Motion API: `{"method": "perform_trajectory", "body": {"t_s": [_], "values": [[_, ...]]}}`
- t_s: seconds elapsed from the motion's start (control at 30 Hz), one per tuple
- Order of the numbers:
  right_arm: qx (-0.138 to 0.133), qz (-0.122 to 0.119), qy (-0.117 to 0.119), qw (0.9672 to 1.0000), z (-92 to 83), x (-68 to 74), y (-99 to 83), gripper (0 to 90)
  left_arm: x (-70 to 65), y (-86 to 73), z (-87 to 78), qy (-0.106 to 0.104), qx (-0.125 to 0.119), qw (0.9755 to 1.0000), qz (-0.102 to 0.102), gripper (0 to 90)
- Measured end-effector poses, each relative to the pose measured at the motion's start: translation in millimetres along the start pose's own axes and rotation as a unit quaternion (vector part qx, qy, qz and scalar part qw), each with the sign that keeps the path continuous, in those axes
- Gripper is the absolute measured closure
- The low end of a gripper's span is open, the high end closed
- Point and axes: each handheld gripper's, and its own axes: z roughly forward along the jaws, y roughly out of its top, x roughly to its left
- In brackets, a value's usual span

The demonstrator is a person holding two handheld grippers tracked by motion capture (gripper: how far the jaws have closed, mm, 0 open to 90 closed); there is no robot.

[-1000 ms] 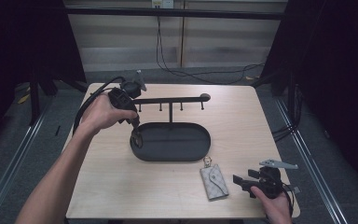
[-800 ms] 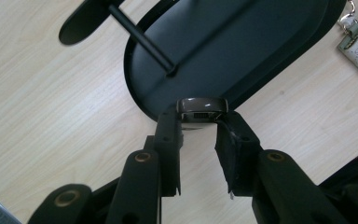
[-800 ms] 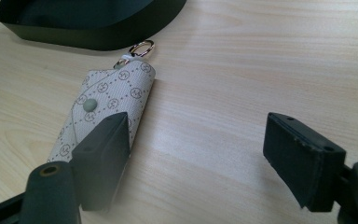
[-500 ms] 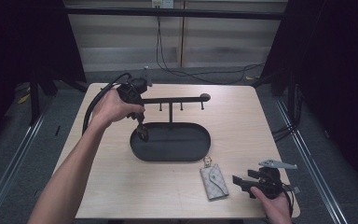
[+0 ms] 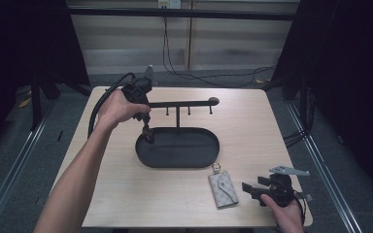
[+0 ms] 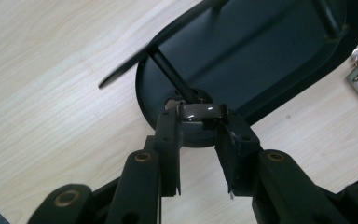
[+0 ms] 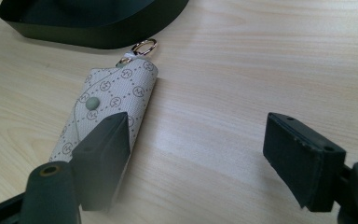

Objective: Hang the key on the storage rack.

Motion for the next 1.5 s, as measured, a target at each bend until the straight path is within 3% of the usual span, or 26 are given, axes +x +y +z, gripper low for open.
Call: {"method": "perform_trajectory", "body": {"t_s": [0.13,0.3,0.4,0.53,0.73,0.8,0.87,1.13,1.5], "values": [[0.001,-0.003,0.001,1.0000,0.7,0.1,0.3,22.7,1.0,7.3,2.0,-0.002,0.013,0.9998,-0.018,70.7],[0.002,-0.005,0.002,1.0000,0.3,0.4,0.2,22.7,2.0,11.3,1.5,0.001,0.022,0.9997,-0.013,70.7],[0.004,-0.006,0.002,1.0000,1.4,0.9,0.5,22.7,-1.0,11.2,2.1,0.009,0.019,0.9995,-0.025,70.7],[0.003,-0.006,0.001,1.0000,1.2,1.2,0.7,22.8,-2.0,10.6,2.4,0.017,0.018,0.9995,-0.021,70.6],[0.004,-0.007,0.001,1.0000,1.4,1.2,0.6,22.8,-0.6,9.5,3.7,0.008,0.014,0.9996,-0.024,69.7],[0.006,-0.010,0.000,0.9999,1.7,1.3,0.8,23.1,-2.1,8.4,3.9,0.006,0.013,0.9994,-0.033,67.4],[0.006,-0.012,-0.001,0.9999,1.9,1.3,1.1,23.1,-2.3,8.4,1.7,0.007,0.014,0.9997,-0.019,61.9],[0.005,-0.006,-0.001,1.0000,1.5,0.8,0.7,23.0,-0.8,-0.4,-1.1,-0.007,-0.001,0.9997,-0.022,45.0],[0.007,-0.002,-0.003,1.0000,2.6,0.5,1.2,22.9,3.2,-16.0,-6.3,-0.027,0.000,0.9996,-0.011,41.0]]}}
